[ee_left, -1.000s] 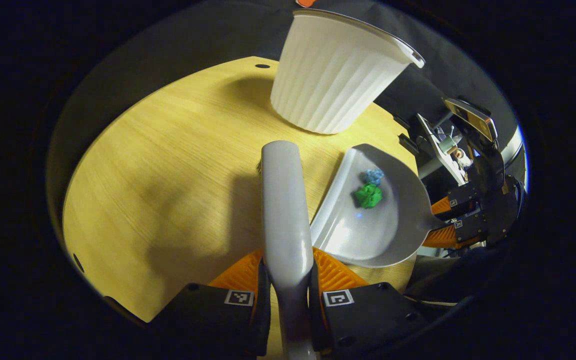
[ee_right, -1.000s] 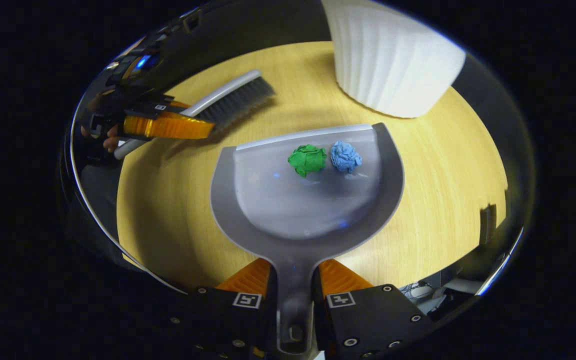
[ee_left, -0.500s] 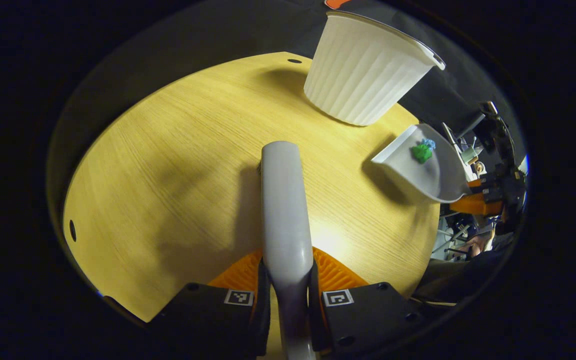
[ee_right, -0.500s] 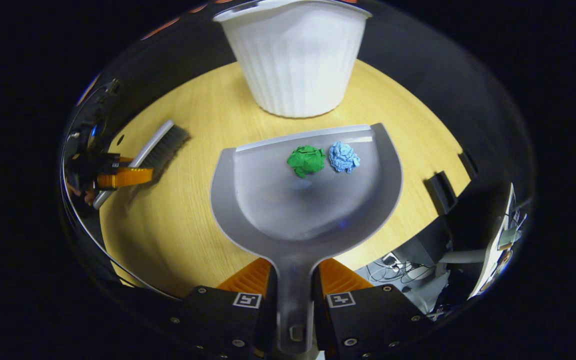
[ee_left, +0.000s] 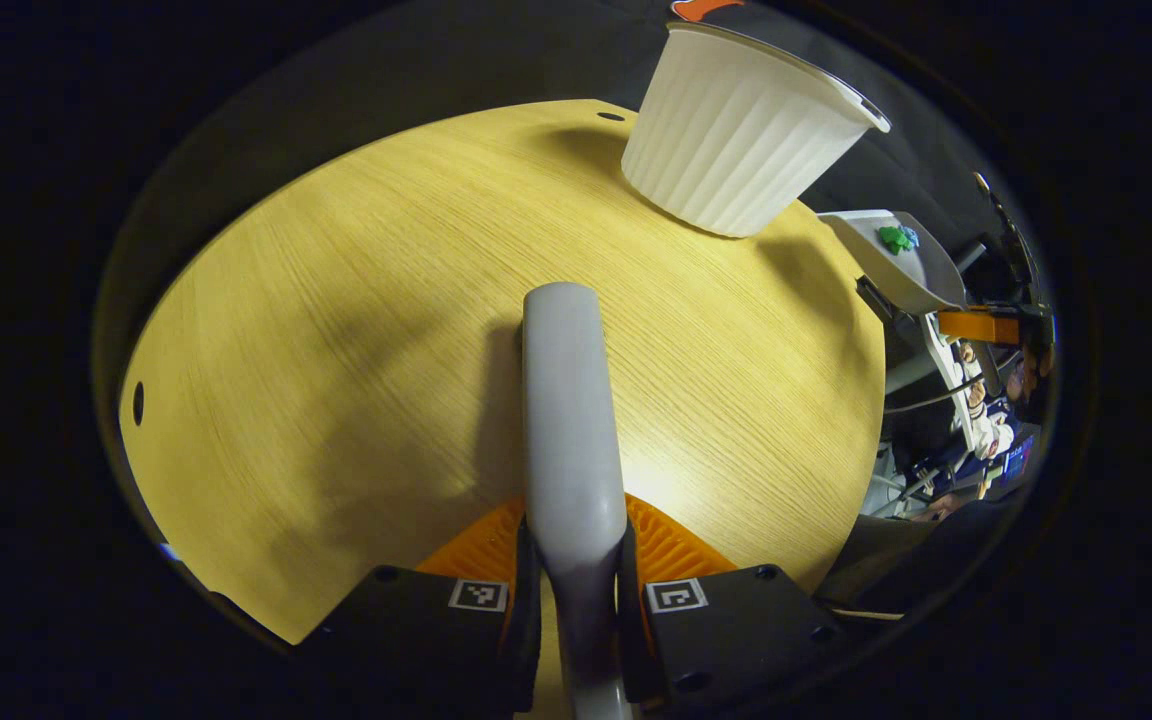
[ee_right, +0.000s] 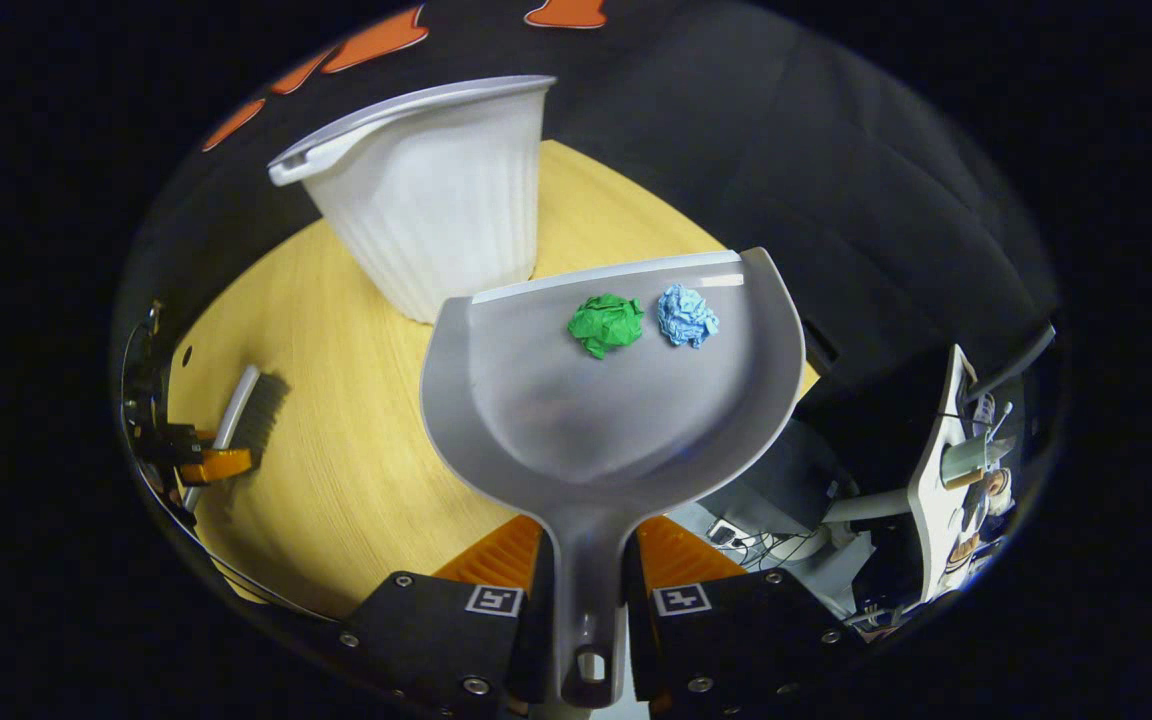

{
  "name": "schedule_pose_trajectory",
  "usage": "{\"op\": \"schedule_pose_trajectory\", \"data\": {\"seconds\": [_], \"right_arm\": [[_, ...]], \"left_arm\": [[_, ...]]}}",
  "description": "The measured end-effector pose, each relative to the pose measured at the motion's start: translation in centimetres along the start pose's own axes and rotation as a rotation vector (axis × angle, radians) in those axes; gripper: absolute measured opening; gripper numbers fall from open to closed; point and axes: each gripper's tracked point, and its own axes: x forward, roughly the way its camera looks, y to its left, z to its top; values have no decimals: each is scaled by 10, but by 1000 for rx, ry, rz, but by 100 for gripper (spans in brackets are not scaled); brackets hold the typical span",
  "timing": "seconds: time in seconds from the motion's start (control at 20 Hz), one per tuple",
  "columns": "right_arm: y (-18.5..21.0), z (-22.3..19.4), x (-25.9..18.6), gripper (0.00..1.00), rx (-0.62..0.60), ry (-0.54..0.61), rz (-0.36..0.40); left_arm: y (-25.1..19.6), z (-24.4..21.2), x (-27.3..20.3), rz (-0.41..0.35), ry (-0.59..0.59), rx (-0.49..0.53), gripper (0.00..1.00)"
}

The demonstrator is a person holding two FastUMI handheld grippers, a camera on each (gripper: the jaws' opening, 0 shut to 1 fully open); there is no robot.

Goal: Pick up the small broom and dustpan from the desktop, sweep the trash into the dustpan with the broom, and then empty the trash into the garbage bin.

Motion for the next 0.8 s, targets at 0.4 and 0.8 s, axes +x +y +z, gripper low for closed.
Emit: {"op": "schedule_pose_trajectory", "data": {"seconds": [0.4, 0.8], "right_arm": [[-57, 73, -15, 33, 23, -127, -70], [-79, 149, -28, 41, 0, -298, -67]], "left_arm": [[-7, -32, -18, 74, -18, -142, 36], [-18, -57, -44, 163, -51, -271, 36]]}}
